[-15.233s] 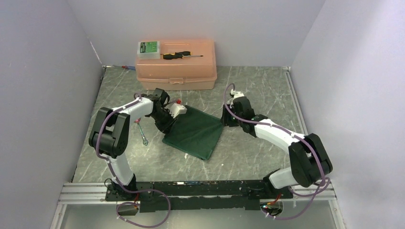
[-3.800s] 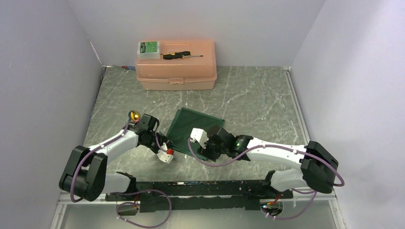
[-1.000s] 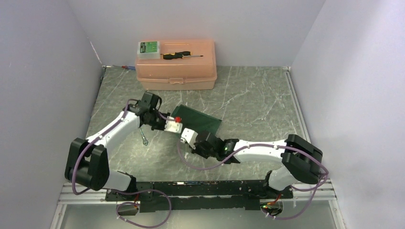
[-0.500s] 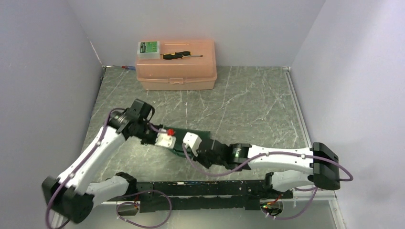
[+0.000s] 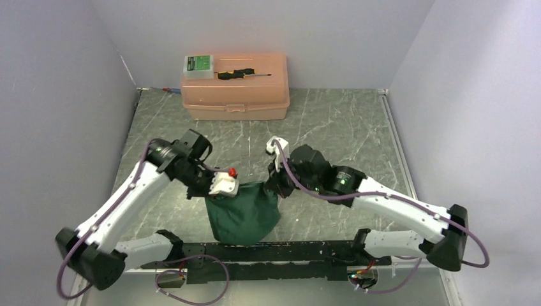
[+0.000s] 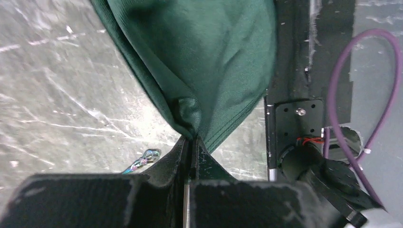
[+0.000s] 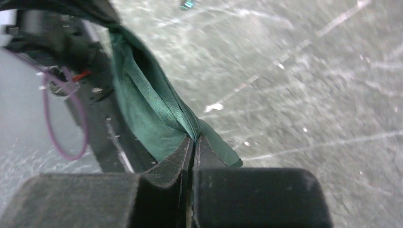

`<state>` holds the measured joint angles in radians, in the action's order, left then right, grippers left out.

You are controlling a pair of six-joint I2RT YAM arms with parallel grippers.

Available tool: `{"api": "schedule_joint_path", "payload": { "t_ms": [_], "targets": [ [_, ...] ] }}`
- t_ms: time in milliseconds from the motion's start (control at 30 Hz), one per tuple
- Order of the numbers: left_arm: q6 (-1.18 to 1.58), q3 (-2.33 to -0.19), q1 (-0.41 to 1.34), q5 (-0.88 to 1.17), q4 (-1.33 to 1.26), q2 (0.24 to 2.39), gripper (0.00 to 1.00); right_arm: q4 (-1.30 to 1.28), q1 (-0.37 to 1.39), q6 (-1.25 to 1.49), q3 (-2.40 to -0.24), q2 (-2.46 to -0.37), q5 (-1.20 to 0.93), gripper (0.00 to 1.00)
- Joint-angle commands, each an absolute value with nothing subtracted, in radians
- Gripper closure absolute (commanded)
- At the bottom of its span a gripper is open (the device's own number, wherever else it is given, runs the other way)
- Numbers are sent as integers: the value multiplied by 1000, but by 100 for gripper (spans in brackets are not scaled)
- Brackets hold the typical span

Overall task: Fold the napkin into a case and place the utensils inside
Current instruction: Turn over the upper triangle folded napkin at the center of the board.

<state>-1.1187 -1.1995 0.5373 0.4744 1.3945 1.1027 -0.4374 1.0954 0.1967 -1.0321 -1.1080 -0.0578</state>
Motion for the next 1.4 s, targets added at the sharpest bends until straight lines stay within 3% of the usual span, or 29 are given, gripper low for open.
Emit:
{"api": "schedule_joint_path", "payload": {
  "t_ms": [0,200,567,733,800,867,900,967,1000,1200,1367],
  "targets": [
    [-1028,-1149,478,417,1192,1250,97,-367,936,214,-955,-1204,-251,100],
    [-942,-1314,334,340,1025,1601,97,-247,764,177,-914,-1386,-334,100],
    [-876,-1661,308,313,944,2066,96,-231,539,82,-1175,-1787,-449,100],
    [-791,-1748,302,228,827,2130,79,-195,480,68,-1190,-1862,-414,100],
    [-777,-1749,299,215,769,2124,62,-183,460,71,-1192,-1876,-407,83],
    [-776,-1727,300,202,710,2103,36,-179,455,75,-1202,-1889,-377,68],
    [-771,-1722,299,199,692,2095,30,-179,454,77,-1205,-1893,-351,57],
    [-753,-1730,299,204,696,2081,28,-174,454,89,-1204,-1889,-277,41],
    [-741,-1737,299,209,712,2074,28,-176,454,94,-1203,-1884,-227,39],
    [-678,-1740,289,275,801,2023,36,-160,455,171,-1151,-1783,70,39],
    [-653,-1728,278,322,868,1982,37,-110,525,228,-1052,-1667,70,55]
  ]
}}
